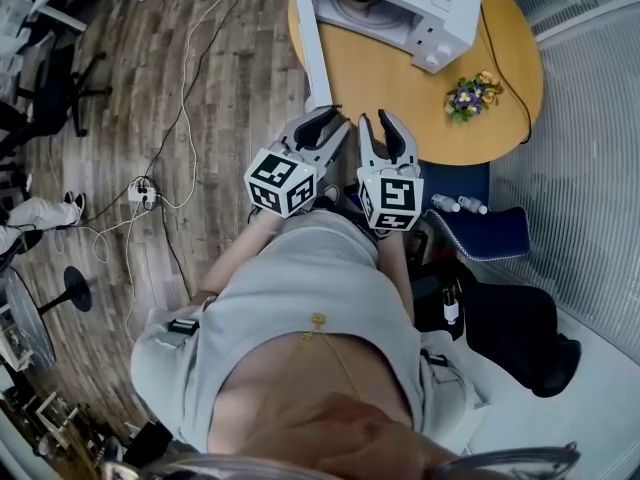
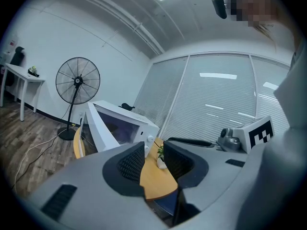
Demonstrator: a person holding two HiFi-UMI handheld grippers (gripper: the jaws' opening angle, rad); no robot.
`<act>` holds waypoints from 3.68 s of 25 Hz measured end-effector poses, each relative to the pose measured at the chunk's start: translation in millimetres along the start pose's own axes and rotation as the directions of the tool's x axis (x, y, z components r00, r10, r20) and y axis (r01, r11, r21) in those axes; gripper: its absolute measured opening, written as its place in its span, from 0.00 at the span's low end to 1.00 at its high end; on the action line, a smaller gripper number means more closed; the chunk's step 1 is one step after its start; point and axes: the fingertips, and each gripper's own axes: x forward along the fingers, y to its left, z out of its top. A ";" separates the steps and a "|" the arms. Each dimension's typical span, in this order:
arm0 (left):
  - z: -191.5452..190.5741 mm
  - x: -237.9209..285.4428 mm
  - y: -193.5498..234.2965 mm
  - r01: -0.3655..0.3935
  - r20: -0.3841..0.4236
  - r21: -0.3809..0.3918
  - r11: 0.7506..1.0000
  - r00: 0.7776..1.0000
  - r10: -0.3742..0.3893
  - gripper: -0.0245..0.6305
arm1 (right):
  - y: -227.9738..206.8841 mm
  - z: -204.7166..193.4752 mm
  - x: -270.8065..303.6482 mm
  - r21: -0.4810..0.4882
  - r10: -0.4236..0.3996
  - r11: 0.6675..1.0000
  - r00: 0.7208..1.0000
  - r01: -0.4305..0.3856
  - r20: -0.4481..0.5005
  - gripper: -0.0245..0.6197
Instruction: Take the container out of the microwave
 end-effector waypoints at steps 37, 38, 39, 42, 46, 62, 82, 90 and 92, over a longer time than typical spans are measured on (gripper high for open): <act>-3.9 29.2 27.4 -0.105 -0.056 -0.010 0.994 0.993 0.104 0.23 | -32.4 -3.4 29.6 0.002 -0.027 1.000 0.998 0.027 -0.053 0.23; -2.7 24.7 34.1 -0.136 -0.046 -0.012 0.991 0.990 0.135 0.23 | -30.5 -3.5 30.5 0.002 -0.021 1.000 0.998 0.021 -0.053 0.23; -1.0 20.6 40.6 -0.166 -0.035 -0.012 0.986 0.986 0.165 0.23 | -28.9 -3.6 31.3 0.001 -0.015 1.000 0.999 0.015 -0.052 0.23; 5.1 12.2 54.0 -0.223 -0.010 0.013 0.975 0.975 0.223 0.23 | -24.0 -3.1 32.7 -0.002 -0.003 1.000 0.999 0.003 -0.051 0.23; 8.3 12.3 60.7 -0.234 -0.002 -0.010 0.972 0.972 0.234 0.23 | -20.3 -2.0 34.4 -0.004 0.007 1.000 0.999 -0.008 -0.049 0.23; 22.6 54.7 98.4 -0.175 -0.055 0.014 0.985 0.983 0.175 0.23 | -31.7 12.9 83.5 -0.018 -0.021 1.000 0.999 0.020 -0.049 0.23; 30.6 43.1 177.0 -0.285 -0.094 -0.011 0.958 0.954 0.283 0.23 | -27.2 20.3 147.6 -0.007 0.017 1.000 0.998 -0.018 -0.061 0.24; 41.9 75.7 176.1 -0.210 -0.092 0.010 0.978 0.973 0.210 0.23 | -36.1 22.7 159.0 0.007 -0.008 1.000 0.998 0.008 -0.060 0.24; 44.3 87.3 172.9 -0.175 -0.092 0.010 0.985 0.980 0.175 0.23 | -41.6 21.8 161.8 0.010 -0.022 1.000 0.998 0.023 -0.062 0.24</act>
